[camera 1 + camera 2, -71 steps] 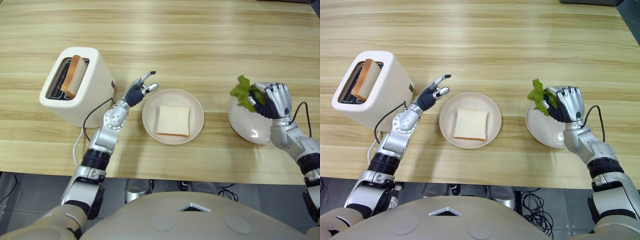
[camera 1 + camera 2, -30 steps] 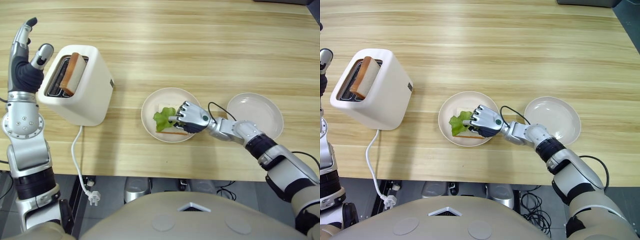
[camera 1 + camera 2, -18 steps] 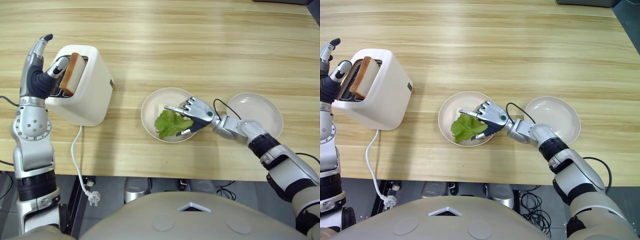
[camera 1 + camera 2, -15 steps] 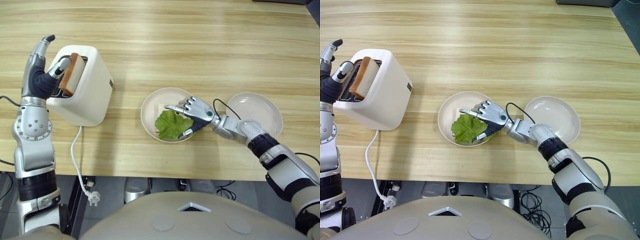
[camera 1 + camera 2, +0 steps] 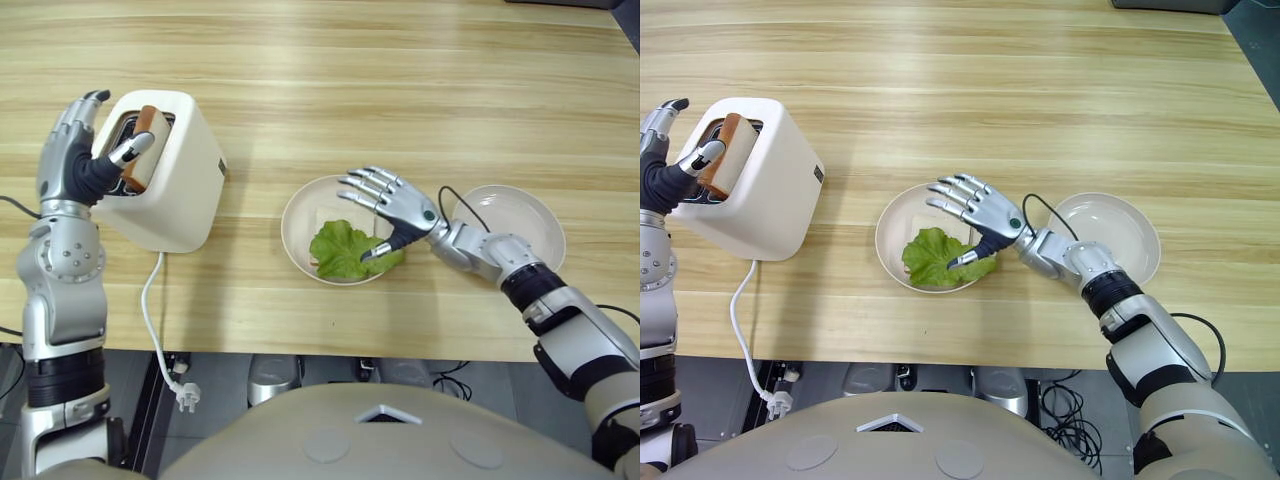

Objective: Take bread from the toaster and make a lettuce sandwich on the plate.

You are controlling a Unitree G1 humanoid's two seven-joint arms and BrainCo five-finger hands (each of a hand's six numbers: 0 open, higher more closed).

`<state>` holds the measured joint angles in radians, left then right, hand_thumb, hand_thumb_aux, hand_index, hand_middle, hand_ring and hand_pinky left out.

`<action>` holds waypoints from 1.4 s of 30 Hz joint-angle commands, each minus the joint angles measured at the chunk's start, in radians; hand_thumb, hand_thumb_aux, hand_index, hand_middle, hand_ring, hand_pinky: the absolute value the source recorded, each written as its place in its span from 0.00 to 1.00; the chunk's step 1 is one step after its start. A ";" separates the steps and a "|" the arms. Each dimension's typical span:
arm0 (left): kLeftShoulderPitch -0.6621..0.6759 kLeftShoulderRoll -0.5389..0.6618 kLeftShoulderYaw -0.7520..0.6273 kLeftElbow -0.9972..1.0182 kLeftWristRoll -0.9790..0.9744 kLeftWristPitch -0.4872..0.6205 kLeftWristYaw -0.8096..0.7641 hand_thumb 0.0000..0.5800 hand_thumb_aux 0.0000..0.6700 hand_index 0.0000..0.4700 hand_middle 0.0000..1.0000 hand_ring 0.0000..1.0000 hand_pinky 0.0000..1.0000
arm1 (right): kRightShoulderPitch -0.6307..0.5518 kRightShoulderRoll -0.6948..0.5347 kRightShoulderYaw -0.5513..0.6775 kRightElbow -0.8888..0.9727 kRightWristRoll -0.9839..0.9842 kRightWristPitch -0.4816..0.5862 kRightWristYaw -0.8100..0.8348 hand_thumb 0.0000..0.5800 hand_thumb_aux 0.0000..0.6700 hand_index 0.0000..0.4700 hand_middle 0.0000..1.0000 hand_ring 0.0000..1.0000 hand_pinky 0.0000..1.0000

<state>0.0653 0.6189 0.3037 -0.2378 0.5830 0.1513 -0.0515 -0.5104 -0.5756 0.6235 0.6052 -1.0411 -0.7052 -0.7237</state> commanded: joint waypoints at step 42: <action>-0.113 0.004 -0.077 -0.099 0.153 0.010 0.208 1.00 1.00 0.98 1.00 1.00 1.00 | 0.005 0.053 -0.086 0.130 0.087 0.030 0.171 0.00 0.00 0.00 0.00 0.00 0.00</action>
<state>-0.0316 0.6384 0.2115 -0.2973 0.7349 0.1845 0.1239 -0.4987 -0.5400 0.5237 0.7112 -0.9604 -0.6820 -0.5748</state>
